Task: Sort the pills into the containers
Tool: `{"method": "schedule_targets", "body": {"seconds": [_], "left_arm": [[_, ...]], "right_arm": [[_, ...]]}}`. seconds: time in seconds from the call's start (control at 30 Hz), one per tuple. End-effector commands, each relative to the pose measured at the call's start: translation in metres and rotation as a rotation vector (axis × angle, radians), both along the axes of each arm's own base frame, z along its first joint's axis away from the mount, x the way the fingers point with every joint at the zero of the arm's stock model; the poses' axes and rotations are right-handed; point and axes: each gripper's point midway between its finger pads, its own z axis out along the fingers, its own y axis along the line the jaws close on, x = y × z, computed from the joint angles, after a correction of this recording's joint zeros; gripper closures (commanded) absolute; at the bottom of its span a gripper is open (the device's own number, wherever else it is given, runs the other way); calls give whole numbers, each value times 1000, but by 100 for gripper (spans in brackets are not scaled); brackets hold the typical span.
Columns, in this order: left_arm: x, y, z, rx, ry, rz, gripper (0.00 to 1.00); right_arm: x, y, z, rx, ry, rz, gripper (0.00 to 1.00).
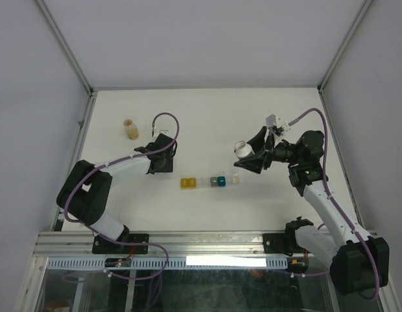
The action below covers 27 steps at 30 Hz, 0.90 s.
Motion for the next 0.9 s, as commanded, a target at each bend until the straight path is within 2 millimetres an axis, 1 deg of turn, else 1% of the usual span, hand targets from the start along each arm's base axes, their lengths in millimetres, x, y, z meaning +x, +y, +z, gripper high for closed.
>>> {"method": "schedule_targets", "body": {"seconds": [0.0, 0.17, 0.5, 0.77, 0.87], "left_arm": [[11, -3, 9, 0, -27, -7, 47], [11, -4, 7, 3, -19, -11, 49], [14, -2, 6, 17, -20, -12, 49], [13, -5, 6, 4, -13, -23, 57], [12, -9, 8, -15, -14, -30, 62]], "right_arm": [[1, -2, 18, 24, -70, -15, 100], [1, -3, 19, 24, -70, -17, 100], [1, -4, 20, 26, -71, -19, 100], [1, -5, 20, 27, -69, -20, 100], [1, -5, 20, 27, -71, -21, 100]]}}
